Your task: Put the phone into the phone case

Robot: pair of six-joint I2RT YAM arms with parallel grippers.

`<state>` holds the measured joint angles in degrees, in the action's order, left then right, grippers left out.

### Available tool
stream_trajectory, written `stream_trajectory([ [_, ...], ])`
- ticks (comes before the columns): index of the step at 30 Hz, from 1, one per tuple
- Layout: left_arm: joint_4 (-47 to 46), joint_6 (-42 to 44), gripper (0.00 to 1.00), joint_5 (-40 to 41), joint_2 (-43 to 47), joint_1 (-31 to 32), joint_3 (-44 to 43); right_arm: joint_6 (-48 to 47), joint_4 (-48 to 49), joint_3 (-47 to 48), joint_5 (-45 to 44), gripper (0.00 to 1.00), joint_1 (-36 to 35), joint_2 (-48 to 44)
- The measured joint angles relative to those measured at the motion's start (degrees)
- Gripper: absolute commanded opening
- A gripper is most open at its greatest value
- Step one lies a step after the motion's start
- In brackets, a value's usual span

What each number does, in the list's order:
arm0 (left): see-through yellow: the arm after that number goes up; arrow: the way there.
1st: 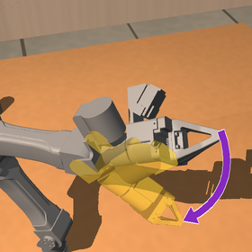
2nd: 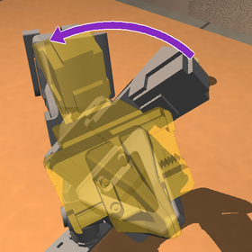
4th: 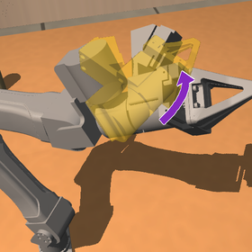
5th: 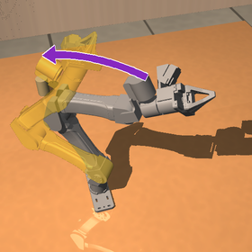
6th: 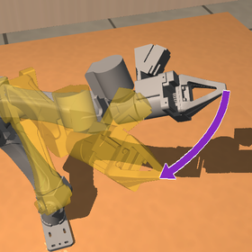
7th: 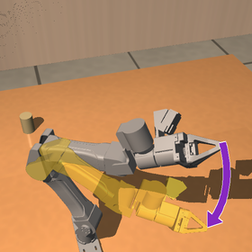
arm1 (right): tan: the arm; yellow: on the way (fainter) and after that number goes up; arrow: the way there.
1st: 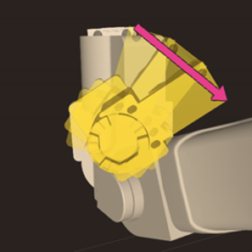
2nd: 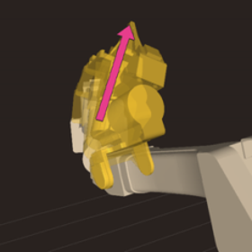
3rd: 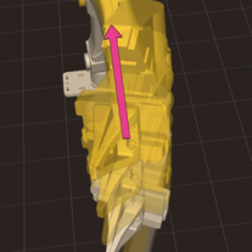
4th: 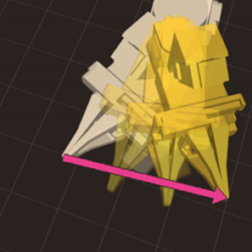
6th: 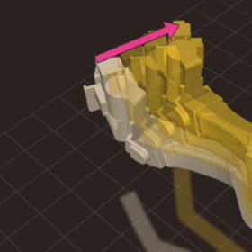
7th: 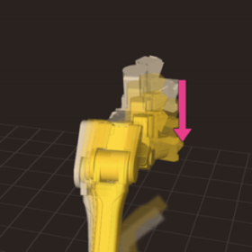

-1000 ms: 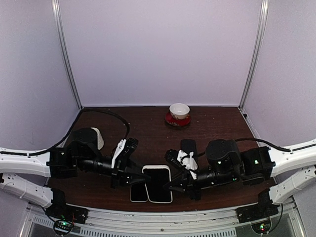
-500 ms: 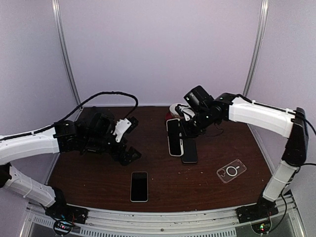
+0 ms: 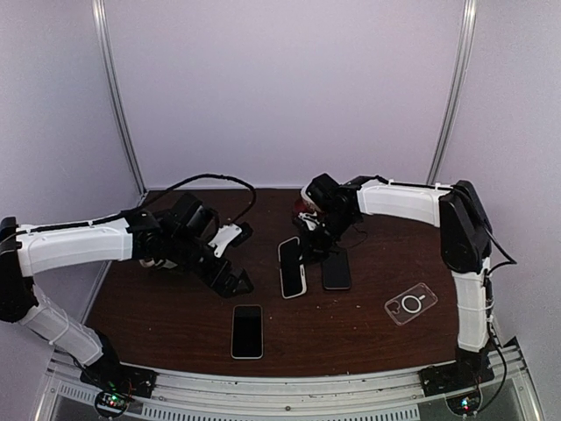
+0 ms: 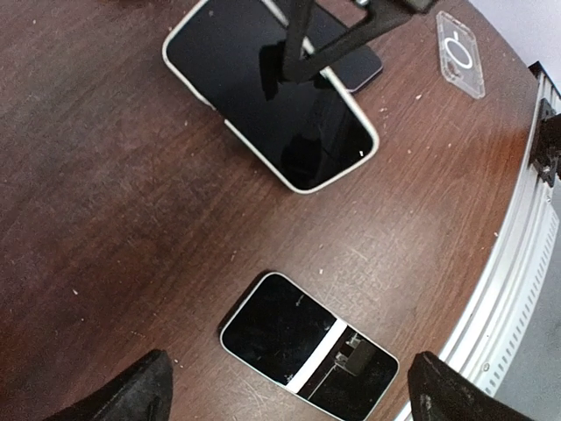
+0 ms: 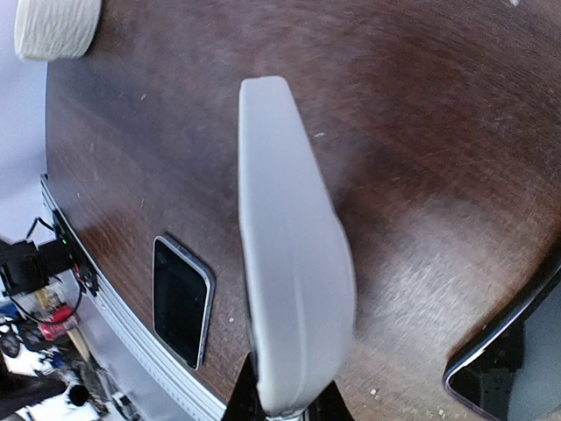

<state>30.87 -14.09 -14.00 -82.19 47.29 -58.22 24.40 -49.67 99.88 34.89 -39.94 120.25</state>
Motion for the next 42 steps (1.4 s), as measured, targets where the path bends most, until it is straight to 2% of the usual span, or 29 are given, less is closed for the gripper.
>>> stream_trajectory([
  [3,-0.6,0.0,0.98,-0.1,2.7,0.1,0.3,2.0,3.1,-2.1,2.9,0.01,2.4,1.7],
  [8,-0.9,0.0,0.98,-0.3,3.8,0.0,0.4,4.5,5.6,-3.7,8.3,0.12,5.4,3.8],
  [10,-0.9,0.0,0.97,-0.4,3.8,0.0,0.5,4.4,5.0,-2.7,8.7,0.2,5.9,4.8],
  [13,-0.9,0.0,0.98,-0.5,3.8,0.0,0.5,4.1,4.8,-1.6,5.9,0.26,6.0,6.1],
  [19,-0.8,0.0,0.98,-0.8,3.8,0.0,0.5,4.5,3.8,-3.5,-2.2,0.31,6.1,6.1],
  [25,-0.8,0.0,0.97,-1.2,3.8,0.0,0.5,5.0,3.2,-4.1,-4.9,0.32,6.0,4.2],
  [29,-0.8,0.0,0.98,-1.0,3.7,0.0,0.5,4.4,0.4,-4.2,-9.4,0.32,5.7,-0.1],
  [32,-0.8,0.1,0.97,-0.7,3.6,0.0,0.5,4.4,-1.5,-7.4,-17.3,0.41,5.5,-7.7],
  [33,-0.8,0.1,0.98,-0.6,3.5,0.0,0.5,4.5,-1.8,-10.3,-21.3,0.44,5.5,-11.9],
  [37,-0.6,0.1,0.97,-0.1,2.8,0.0,0.5,4.8,-5.6,-21.2,-33.3,0.47,7.5,-25.4],
  [41,-0.3,0.2,0.97,-0.2,2.7,0.0,0.5,4.9,-7.8,-30.0,-36.5,0.45,11.3,-28.7],
  [42,-0.3,0.2,0.97,-0.2,2.7,0.0,0.5,4.9,-8.0,-32.4,-36.3,0.49,11.7,-28.7],
])
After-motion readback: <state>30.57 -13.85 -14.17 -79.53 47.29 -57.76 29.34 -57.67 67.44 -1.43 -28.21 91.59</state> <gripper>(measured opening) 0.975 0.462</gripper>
